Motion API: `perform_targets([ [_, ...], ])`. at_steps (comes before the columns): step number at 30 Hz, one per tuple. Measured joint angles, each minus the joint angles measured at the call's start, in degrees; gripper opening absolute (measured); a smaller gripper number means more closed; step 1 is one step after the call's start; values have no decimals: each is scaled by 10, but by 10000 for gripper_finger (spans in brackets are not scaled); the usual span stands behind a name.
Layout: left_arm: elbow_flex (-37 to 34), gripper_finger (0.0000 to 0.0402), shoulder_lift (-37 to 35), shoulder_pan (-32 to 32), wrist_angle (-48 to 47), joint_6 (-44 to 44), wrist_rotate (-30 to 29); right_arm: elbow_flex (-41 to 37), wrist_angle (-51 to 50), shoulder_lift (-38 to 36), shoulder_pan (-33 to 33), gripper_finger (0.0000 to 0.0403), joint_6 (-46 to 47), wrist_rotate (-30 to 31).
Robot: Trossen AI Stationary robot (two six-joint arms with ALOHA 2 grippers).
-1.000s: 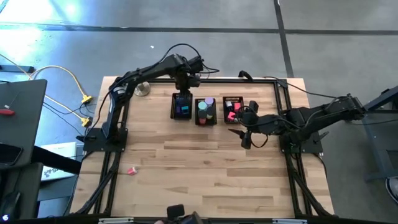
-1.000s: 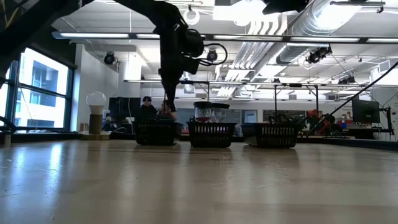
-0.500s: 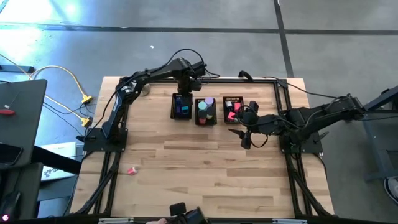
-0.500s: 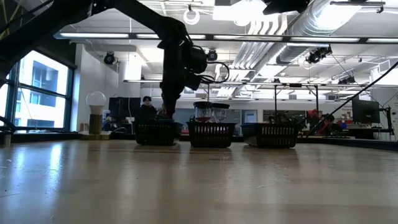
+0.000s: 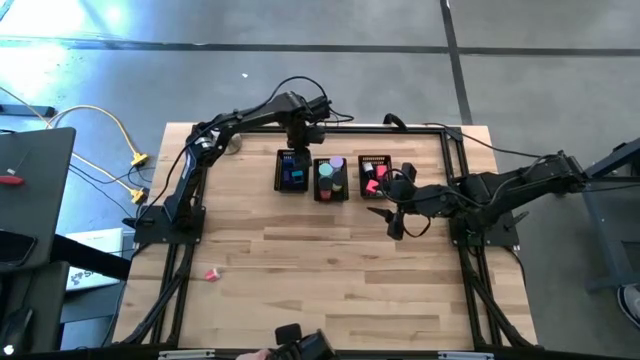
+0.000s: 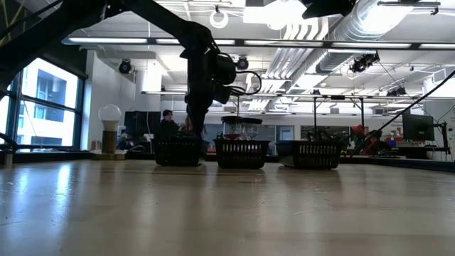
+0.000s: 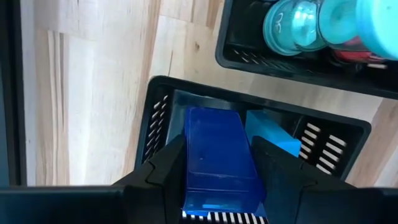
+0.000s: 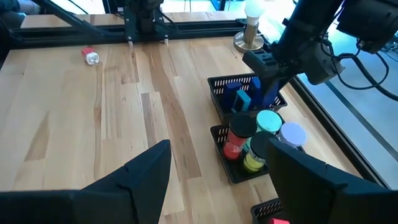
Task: Pick & Place Office items
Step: Put the blue digital clock into the left black bin
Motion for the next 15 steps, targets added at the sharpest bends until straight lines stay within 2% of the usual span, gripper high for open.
perform_targets([
  [15, -1, 148, 17, 1, 1, -15, 2, 0, -10, 0, 0, 248, 9, 0],
])
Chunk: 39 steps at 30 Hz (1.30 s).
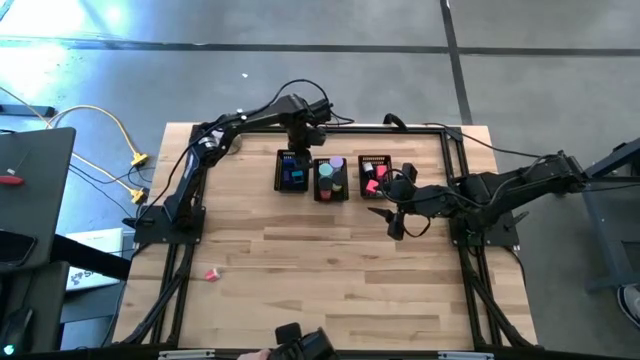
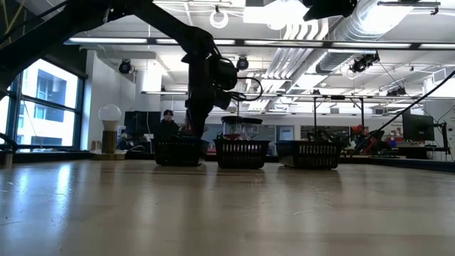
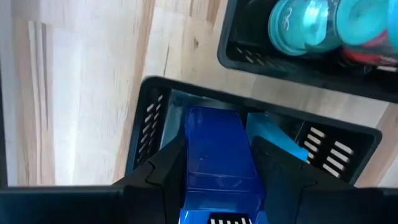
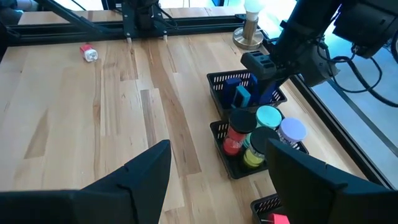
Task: Pick & Place Office items
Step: Put the blue digital clock into the left black bin
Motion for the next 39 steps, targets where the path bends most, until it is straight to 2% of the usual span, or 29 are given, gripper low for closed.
perform_targets([
  [17, 0, 148, 22, -3, 1, -1, 2, 0, -3, 0, 0, 248, 0, 0],
  [23, 0, 165, 25, -3, 6, -2, -4, 0, -3, 0, 0, 248, 0, 0],
  [39, 0, 172, 27, -6, 18, -11, -4, 0, -17, 0, 0, 248, 4, -2],
])
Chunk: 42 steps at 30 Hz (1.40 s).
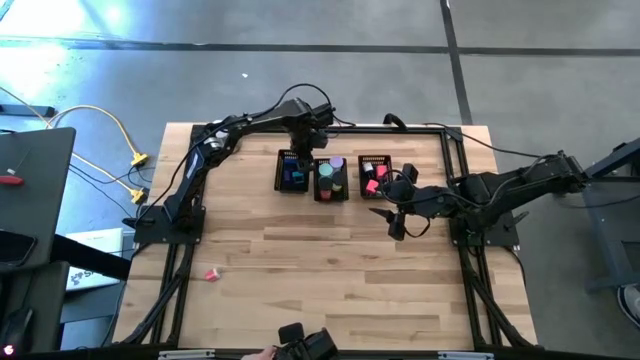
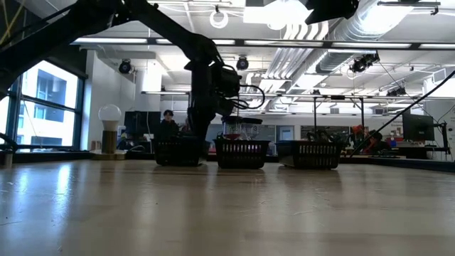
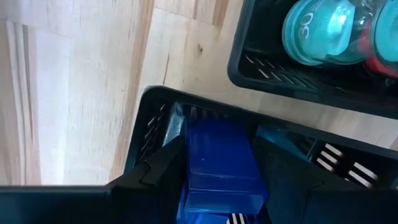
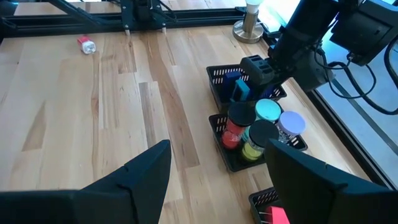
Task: Pick & Place Office items
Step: Put the blue digital clock into the left black bin, then put the pink charger adapter into the right black bin
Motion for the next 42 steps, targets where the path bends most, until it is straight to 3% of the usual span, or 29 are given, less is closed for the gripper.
perform_targets([
  [21, 0, 174, 0, 0, 8, 5, -15, 0, -5, 0, 0, 248, 0, 0],
  [31, 0, 245, 0, 0, 10, -3, -15, 0, -6, 0, 0, 248, 0, 0],
  [42, 0, 253, 0, 0, 11, -8, -30, 0, -6, 0, 0, 248, 0, 0],
])
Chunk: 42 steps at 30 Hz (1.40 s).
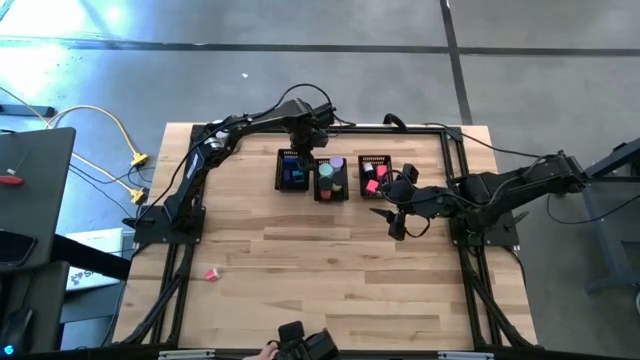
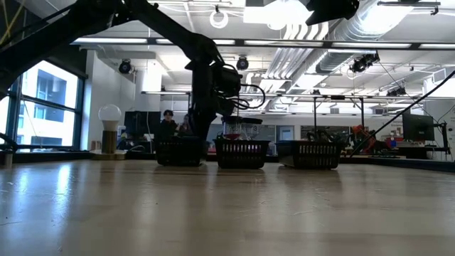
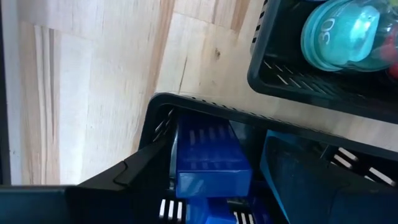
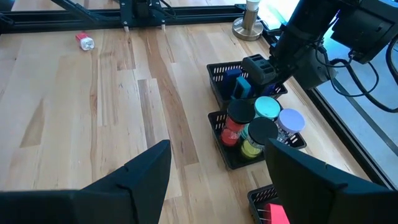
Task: Pick & Place Office items
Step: Put the pink charger adapter into the right black bin
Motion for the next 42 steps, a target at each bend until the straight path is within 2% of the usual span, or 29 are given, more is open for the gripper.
perform_targets([
  [25, 5, 253, 0, -4, 3, 9, 0, 0, -2, 4, 0, 248, 0, 0],
  [42, 64, 253, 0, -5, -18, 9, -2, 0, -8, 4, 0, 248, -4, 0],
])
